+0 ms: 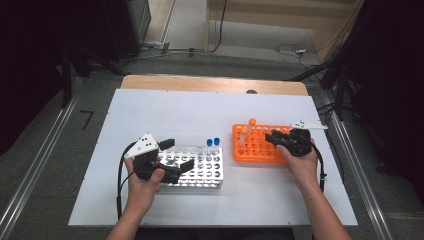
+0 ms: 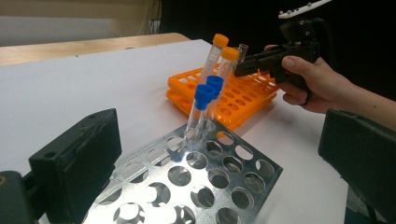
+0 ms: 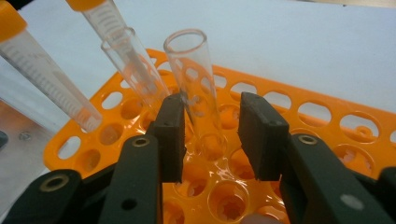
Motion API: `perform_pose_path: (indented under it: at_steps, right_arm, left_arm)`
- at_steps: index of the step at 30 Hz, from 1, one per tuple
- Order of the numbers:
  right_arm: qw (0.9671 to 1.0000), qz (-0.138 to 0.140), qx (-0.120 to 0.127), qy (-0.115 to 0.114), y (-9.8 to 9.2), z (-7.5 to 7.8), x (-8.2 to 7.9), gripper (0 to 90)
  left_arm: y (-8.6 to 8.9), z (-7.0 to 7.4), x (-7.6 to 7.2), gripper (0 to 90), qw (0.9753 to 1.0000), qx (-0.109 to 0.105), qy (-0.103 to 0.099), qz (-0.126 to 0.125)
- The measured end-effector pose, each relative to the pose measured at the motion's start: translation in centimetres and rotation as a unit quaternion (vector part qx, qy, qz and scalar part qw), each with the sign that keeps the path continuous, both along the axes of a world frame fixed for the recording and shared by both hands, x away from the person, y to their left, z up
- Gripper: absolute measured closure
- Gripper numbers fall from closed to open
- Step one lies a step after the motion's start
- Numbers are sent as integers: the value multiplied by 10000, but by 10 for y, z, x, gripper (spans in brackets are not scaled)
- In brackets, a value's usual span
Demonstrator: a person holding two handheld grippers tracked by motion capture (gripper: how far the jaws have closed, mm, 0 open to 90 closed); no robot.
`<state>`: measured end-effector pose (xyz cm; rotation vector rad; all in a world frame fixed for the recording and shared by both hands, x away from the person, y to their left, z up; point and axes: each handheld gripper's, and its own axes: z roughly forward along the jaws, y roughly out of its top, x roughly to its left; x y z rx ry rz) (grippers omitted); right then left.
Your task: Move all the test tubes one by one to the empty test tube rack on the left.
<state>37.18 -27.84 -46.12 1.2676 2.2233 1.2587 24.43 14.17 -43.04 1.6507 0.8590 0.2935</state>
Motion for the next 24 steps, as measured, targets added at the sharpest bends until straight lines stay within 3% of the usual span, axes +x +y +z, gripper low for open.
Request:
perform_pose_path:
  at_steps: [5, 15, 24]
  right_arm:
    - [9997, 24, -251, -31, 5, -5, -1, 647]
    - [9979, -125, -481, -421, 8, -10, -12, 735]
    - [9972, -161, -113, -728, 0, 3, -19, 739]
  left_arm:
    - [0, 0, 0, 0, 10000, -2, 8, -8]
    - [-2, 1, 3, 0, 10000, 24, 12, -7]
    - [-1, 4, 3, 0, 10000, 31, -35, 1]
